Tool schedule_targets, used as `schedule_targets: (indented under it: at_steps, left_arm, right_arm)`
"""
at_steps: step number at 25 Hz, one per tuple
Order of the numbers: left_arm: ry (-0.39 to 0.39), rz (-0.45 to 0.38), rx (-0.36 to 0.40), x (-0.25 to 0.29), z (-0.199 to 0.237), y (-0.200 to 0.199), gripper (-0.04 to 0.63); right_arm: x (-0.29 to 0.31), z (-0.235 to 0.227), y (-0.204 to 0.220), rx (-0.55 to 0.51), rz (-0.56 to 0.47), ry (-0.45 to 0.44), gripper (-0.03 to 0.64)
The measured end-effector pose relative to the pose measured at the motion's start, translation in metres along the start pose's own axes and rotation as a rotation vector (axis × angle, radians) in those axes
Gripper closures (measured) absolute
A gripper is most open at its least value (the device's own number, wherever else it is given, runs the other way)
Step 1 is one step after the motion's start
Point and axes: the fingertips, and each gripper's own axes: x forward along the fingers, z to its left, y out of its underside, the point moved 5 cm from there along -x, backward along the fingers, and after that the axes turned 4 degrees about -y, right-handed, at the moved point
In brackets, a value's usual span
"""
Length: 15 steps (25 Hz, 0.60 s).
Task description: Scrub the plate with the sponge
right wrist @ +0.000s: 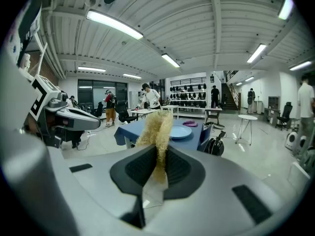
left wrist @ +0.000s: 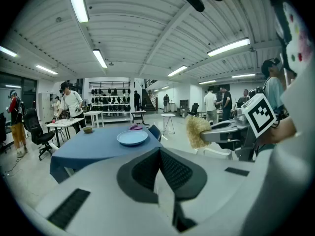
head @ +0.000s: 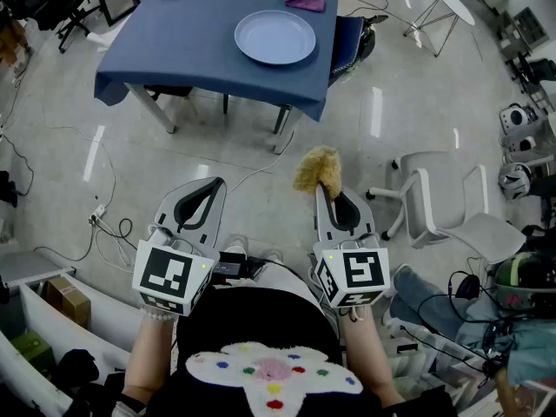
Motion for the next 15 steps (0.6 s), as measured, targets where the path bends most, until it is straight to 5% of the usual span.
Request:
schedule_targets:
  at_steps: [15]
  left_arm:
    - [-0.003, -0.026, -0.023, 0.0037, -0.0012, -0.0021, 0.584]
  right_arm:
    - [-0.0002, -0.0005, 0.0, 0.0, 0.005, -0.006, 0.574]
